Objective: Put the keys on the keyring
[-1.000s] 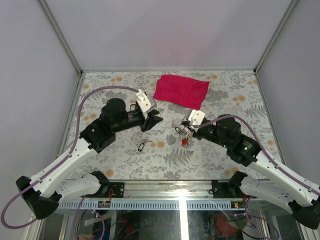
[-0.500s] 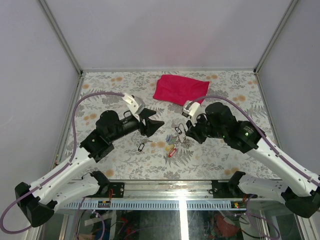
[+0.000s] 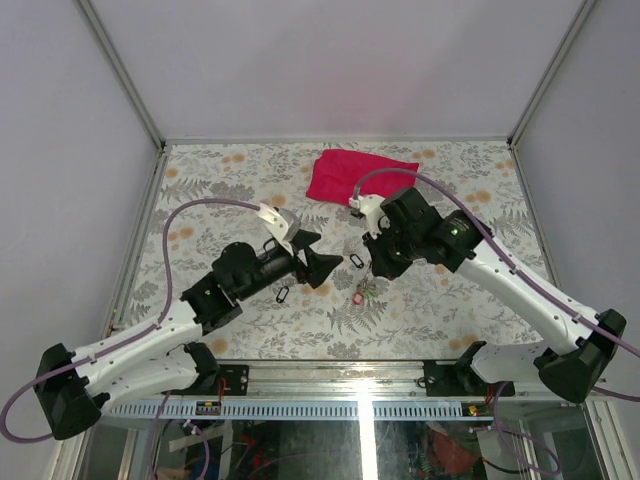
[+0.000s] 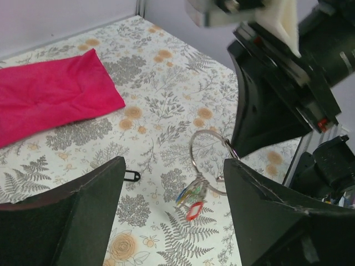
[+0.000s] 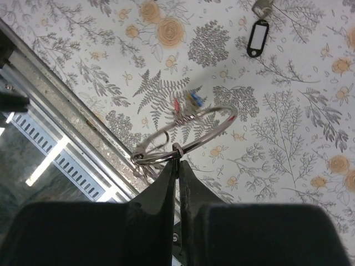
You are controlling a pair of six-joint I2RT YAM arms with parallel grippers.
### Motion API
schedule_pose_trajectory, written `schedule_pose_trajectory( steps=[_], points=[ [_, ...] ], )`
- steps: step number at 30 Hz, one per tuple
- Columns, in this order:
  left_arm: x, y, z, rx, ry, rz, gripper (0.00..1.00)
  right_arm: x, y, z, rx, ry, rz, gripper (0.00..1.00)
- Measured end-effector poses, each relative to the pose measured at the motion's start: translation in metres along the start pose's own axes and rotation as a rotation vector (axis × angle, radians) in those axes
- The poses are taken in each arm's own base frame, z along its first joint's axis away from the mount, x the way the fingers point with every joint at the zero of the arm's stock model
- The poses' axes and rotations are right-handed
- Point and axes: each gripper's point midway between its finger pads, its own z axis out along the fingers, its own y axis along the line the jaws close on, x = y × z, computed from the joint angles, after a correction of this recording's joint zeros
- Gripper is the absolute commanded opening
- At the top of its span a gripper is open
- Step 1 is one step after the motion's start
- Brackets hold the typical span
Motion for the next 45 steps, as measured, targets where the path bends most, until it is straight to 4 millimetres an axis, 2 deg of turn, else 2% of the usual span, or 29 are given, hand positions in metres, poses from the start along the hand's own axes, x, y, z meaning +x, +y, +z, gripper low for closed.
schedule_pose_trajectory(
  steps=[6, 16, 25, 30, 35, 45],
  points=[
    [0.025, -0.01, 0.01, -0.001, 0.031, 0.051, 0.75, 0.001, -0.022, 0.006, 0.037, 0.022, 0.122, 0.0],
    [0.062, -0.033, 0.03, 0.048, 0.094, 0.157, 0.7, -0.001, -0.019, 0.001, 0.024, 0.023, 0.163, 0.0],
    [0.066, -0.051, 0.044, 0.079, 0.077, 0.19, 0.69, 0.002, -0.015, 0.0, 0.009, 0.036, 0.187, 0.0],
    [0.065, -0.058, 0.052, 0.085, 0.07, 0.204, 0.65, 0.002, -0.015, 0.0, 0.009, 0.038, 0.192, 0.0],
    [0.071, -0.051, 0.056, 0.047, 0.082, 0.242, 0.62, 0.002, -0.014, -0.002, 0.009, 0.034, 0.197, 0.0],
    [0.066, -0.048, 0.065, 0.029, 0.08, 0.329, 0.47, 0.002, -0.012, -0.008, 0.003, 0.019, 0.201, 0.0]
  ],
)
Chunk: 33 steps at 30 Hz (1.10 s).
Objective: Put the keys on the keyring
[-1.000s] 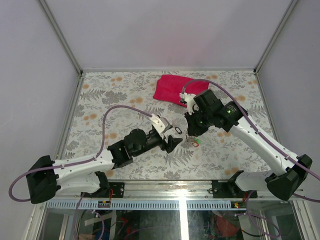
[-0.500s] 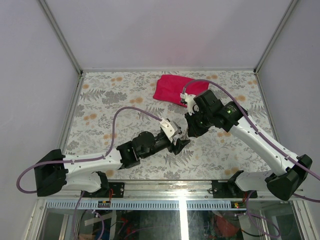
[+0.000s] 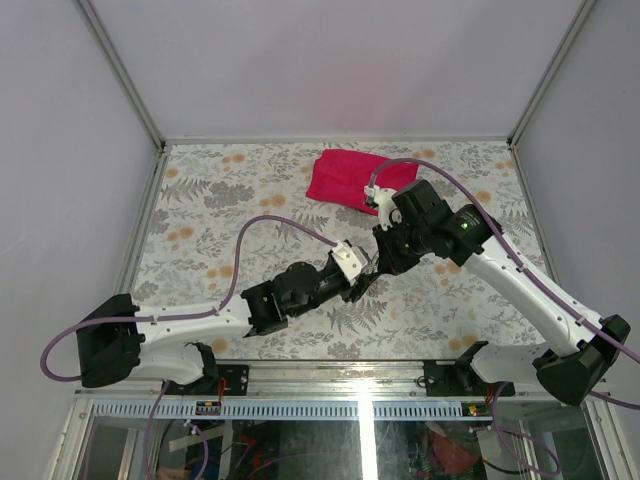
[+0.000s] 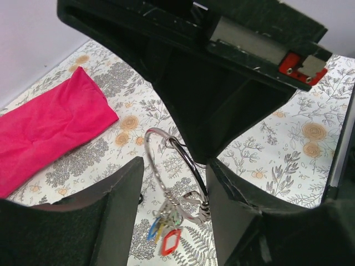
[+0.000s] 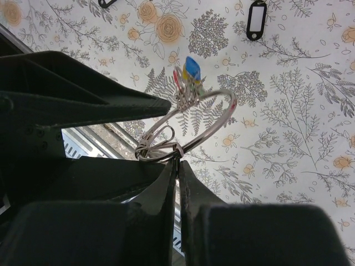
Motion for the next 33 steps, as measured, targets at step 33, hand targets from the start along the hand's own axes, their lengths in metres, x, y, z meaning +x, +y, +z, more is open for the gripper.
schedule_pose_trajectory(
  steps=[33],
  points=[
    [0.012, 0.005, 0.004, -0.017, 0.047, 0.201, 0.58, 0.023, 0.019, -0.008, -0.117, 0.098, -0.002, 0.01]
  ],
)
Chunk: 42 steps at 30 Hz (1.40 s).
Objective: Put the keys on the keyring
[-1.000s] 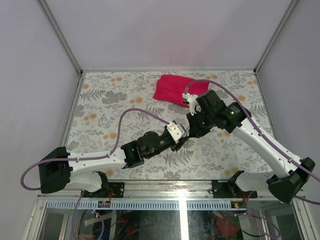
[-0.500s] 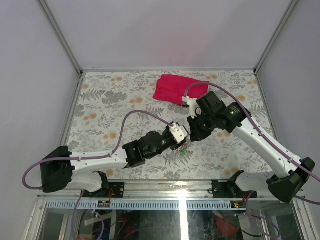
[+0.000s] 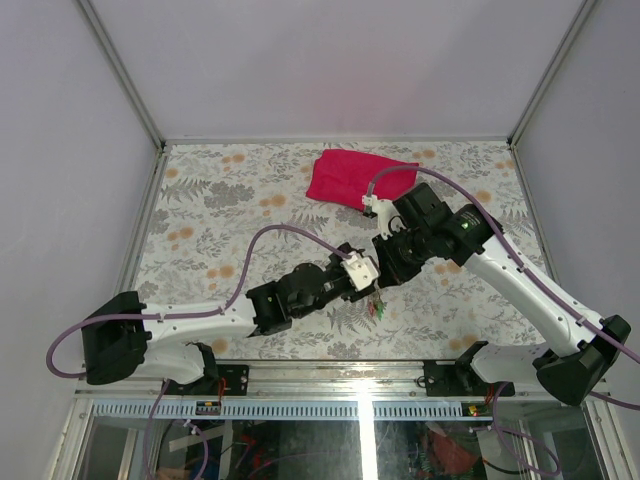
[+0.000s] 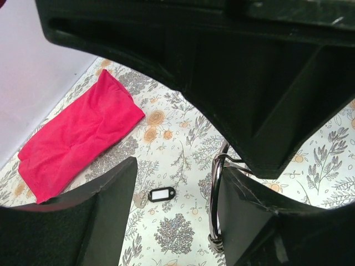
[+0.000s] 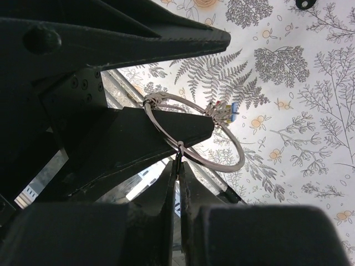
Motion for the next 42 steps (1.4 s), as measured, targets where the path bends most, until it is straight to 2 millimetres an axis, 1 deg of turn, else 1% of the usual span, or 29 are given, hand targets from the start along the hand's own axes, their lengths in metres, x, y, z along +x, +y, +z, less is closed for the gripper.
schedule_pose_trajectory(
  steps=[2, 4, 11, 16, 20, 23, 26, 31, 38, 42],
  points=[
    [0.0, -0.002, 0.0, 0.011, -0.004, 0.009, 0.58, 0.001, 0.001, 0.0, -0.006, 0.004, 0.0, 0.01],
    [-0.001, -0.003, -0.001, 0.023, -0.01, 0.016, 0.54, 0.002, 0.003, -0.001, -0.016, 0.01, -0.001, 0.01],
    [-0.004, -0.012, -0.003, 0.073, -0.034, 0.024, 0.3, 0.002, 0.006, -0.001, -0.035, 0.008, -0.013, 0.02],
    [-0.007, -0.015, -0.005, 0.087, -0.043, 0.015, 0.22, -0.003, 0.008, -0.004, -0.042, -0.023, -0.03, 0.05],
    [-0.015, -0.013, -0.008, 0.082, -0.062, -0.011, 0.13, -0.01, 0.011, -0.009, -0.053, -0.076, -0.05, 0.1],
    [-0.021, -0.011, -0.011, 0.072, -0.077, -0.038, 0.09, -0.015, 0.014, -0.013, -0.061, -0.122, -0.067, 0.14],
    [-0.028, -0.008, -0.013, 0.058, -0.096, -0.07, 0.06, -0.019, 0.016, -0.017, -0.068, -0.173, -0.085, 0.2],
    [-0.031, -0.002, -0.015, 0.026, -0.101, -0.109, 0.0, -0.022, 0.018, -0.019, -0.081, -0.261, -0.107, 0.27],
    [-0.031, -0.002, -0.015, 0.015, -0.098, -0.143, 0.0, -0.032, 0.022, -0.027, -0.1, -0.398, -0.132, 0.28],
    [-0.031, -0.002, -0.015, 0.013, -0.098, -0.154, 0.0, -0.036, 0.022, -0.03, -0.097, -0.441, -0.14, 0.29]
  ],
)
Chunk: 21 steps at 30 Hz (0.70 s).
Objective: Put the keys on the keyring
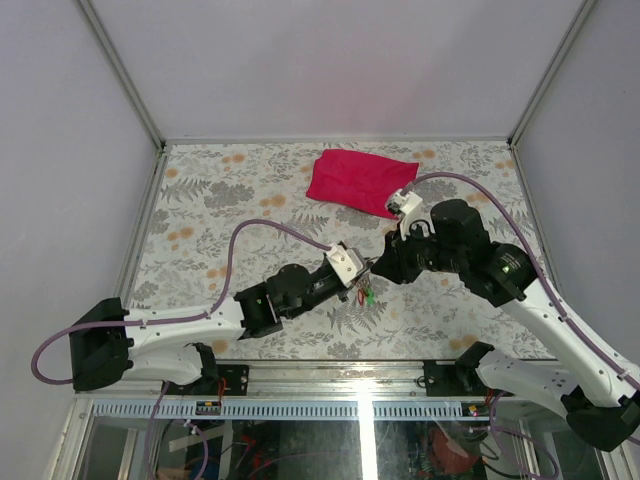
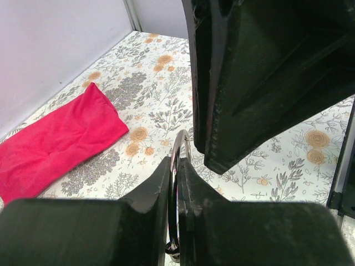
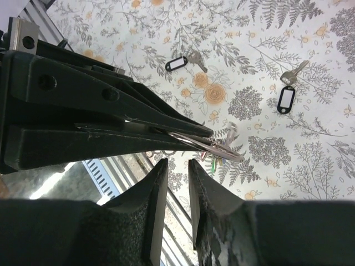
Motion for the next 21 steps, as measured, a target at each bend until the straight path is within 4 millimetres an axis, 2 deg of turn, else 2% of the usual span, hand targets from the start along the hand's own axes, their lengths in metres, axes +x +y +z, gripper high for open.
schedule_pose_trajectory(
  steps=[6, 12, 18, 21],
  points=[
    [-0.011, 0.003, -0.005, -0.012, -0.027, -0.019, 0.0, -0.006, -0.011, -0.009, 0.069, -0.083, -0.04, 0.38],
    [-0.033, 0.005, -0.016, 0.0, -0.082, -0.042, 0.01, -0.008, -0.011, -0.031, 0.091, -0.273, -0.13, 0.39],
    [-0.035, -0.007, -0.025, 0.086, -0.044, -0.032, 0.13, -0.004, -0.01, -0.044, 0.072, -0.497, -0.248, 0.39],
    [-0.042, -0.015, -0.034, 0.148, -0.028, -0.027, 0.05, 0.0, -0.009, -0.044, 0.055, -0.59, -0.315, 0.4]
  ],
)
